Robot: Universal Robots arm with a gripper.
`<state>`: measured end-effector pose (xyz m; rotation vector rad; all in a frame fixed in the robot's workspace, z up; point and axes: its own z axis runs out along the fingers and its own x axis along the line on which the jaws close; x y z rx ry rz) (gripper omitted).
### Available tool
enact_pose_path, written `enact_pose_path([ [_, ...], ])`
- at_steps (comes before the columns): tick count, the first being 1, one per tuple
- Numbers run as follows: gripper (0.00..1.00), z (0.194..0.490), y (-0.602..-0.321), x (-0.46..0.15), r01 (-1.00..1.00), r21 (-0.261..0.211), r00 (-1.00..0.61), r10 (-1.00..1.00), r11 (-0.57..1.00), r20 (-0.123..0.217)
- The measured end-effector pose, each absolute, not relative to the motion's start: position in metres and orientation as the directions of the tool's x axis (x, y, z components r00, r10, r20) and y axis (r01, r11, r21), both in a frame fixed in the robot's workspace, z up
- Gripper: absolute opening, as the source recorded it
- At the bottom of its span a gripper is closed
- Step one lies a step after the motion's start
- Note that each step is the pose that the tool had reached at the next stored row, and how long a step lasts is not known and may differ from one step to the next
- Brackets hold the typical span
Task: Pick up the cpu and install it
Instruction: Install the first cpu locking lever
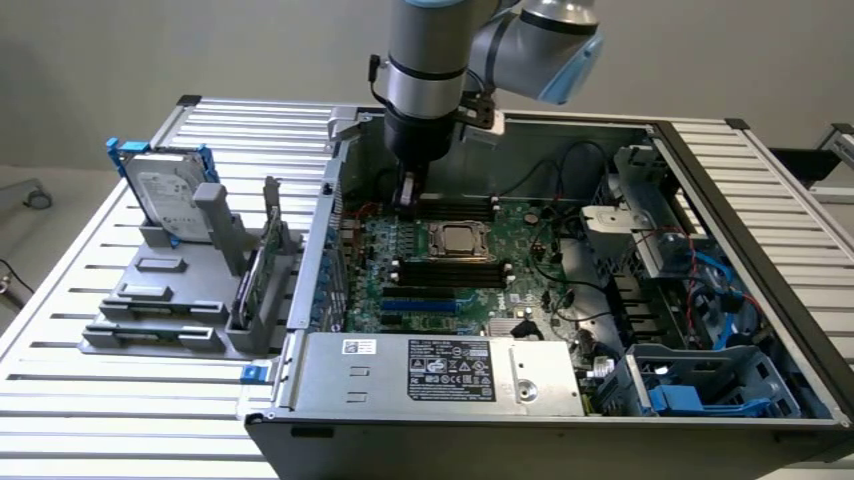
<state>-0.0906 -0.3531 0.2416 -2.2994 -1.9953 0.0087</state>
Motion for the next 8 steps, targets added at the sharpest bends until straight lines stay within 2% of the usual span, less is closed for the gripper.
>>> enact_pose_path([
  [3, 0.11, 0.2416, -0.3531, -0.0906, 0.992, -0.075, 0.101, 0.994, -0.097, 0.043],
  [8, 0.11, 0.2416, -0.3531, -0.0906, 0.997, -0.073, 0.012, 0.999, -0.009, 0.039],
])
